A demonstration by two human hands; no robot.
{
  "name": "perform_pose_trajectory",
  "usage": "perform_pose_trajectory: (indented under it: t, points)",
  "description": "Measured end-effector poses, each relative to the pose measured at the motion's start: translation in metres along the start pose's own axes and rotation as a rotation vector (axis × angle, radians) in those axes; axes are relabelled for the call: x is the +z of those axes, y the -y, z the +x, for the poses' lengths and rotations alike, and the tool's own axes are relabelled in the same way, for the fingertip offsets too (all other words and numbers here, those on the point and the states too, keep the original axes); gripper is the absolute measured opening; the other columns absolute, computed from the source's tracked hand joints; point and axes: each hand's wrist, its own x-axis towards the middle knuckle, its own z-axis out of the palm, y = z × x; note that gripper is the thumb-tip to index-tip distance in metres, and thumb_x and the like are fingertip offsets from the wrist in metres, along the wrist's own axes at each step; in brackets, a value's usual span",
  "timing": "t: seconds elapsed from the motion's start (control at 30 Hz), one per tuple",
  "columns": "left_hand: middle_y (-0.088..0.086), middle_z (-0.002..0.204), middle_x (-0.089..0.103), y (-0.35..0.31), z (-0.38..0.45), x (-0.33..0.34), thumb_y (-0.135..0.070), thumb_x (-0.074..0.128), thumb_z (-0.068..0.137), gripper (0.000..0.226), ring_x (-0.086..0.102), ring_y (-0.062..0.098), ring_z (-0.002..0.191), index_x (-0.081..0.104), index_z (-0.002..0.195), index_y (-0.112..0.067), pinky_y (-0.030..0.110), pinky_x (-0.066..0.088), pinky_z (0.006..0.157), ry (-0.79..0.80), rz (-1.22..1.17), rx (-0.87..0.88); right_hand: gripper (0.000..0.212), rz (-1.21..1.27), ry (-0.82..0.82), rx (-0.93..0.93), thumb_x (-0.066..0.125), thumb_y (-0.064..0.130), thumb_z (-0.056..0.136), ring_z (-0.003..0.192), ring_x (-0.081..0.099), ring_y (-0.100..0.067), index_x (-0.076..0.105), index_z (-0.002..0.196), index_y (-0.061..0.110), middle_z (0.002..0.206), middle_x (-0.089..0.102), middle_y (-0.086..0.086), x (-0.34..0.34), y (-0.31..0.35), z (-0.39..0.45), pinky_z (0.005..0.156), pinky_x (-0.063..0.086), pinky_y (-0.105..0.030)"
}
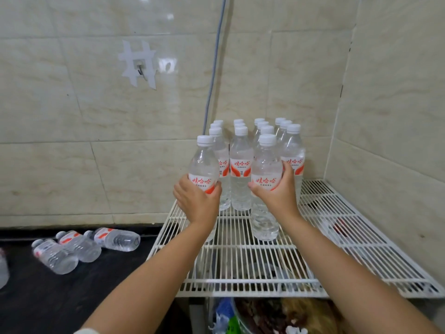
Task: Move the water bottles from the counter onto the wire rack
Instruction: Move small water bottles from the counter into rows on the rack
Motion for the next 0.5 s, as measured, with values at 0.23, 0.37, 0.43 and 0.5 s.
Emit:
perform_pose_trajectory:
  t: [0.23, 0.37, 0.43, 0.5]
  points:
    - [0.018, 0.133, 0.036, -0.015, 0.004, 0.024, -0.034, 0.071, 0.077, 0.076, 0.030, 0.029, 0.125, 0.031, 0.130, 0.002, 0.037, 0.025, 0.105, 0.009, -0.033, -0.074, 0.075, 0.078, 0.089, -0.031, 0.073, 0.015, 0.075, 0.115, 0.043, -0.010, 0.028, 0.134, 0.012, 0.127, 0.040, 0.000, 0.017, 0.006, 0.013, 0.091, 0.036, -0.014]
    - [0.018, 0.135, 0.034, -0.019, 0.006, 0.040, -0.040, 0.070, 0.076, 0.080, 0.028, 0.030, 0.127, 0.029, 0.132, 0.001, 0.039, 0.023, 0.106, 0.039, -0.040, -0.095, 0.071, 0.103, 0.143, 0.003, 0.069, 0.014, 0.079, 0.116, 0.045, -0.013, 0.026, 0.136, 0.013, 0.125, 0.041, 0.002, 0.022, 0.000, 0.027, 0.092, 0.040, -0.023]
    - [0.018, 0.137, 0.032, -0.016, 0.005, 0.044, -0.041, 0.068, 0.077, 0.082, 0.027, 0.031, 0.128, 0.027, 0.134, 0.000, 0.039, 0.022, 0.107, 0.052, -0.015, -0.103, 0.070, 0.105, 0.191, 0.023, 0.067, 0.015, 0.081, 0.118, 0.048, -0.016, 0.025, 0.137, 0.015, 0.131, 0.045, -0.003, 0.023, -0.002, 0.030, 0.095, 0.043, -0.028]
    - [0.019, 0.139, 0.030, -0.014, 0.006, 0.047, -0.043, 0.066, 0.078, 0.083, 0.025, 0.031, 0.130, 0.024, 0.136, -0.001, 0.040, 0.021, 0.108, 0.071, 0.005, -0.109, 0.070, 0.106, 0.255, 0.043, 0.064, 0.016, 0.084, 0.117, 0.046, -0.013, 0.022, 0.140, 0.017, 0.134, 0.045, -0.003, 0.018, -0.003, 0.033, 0.096, 0.041, -0.028]
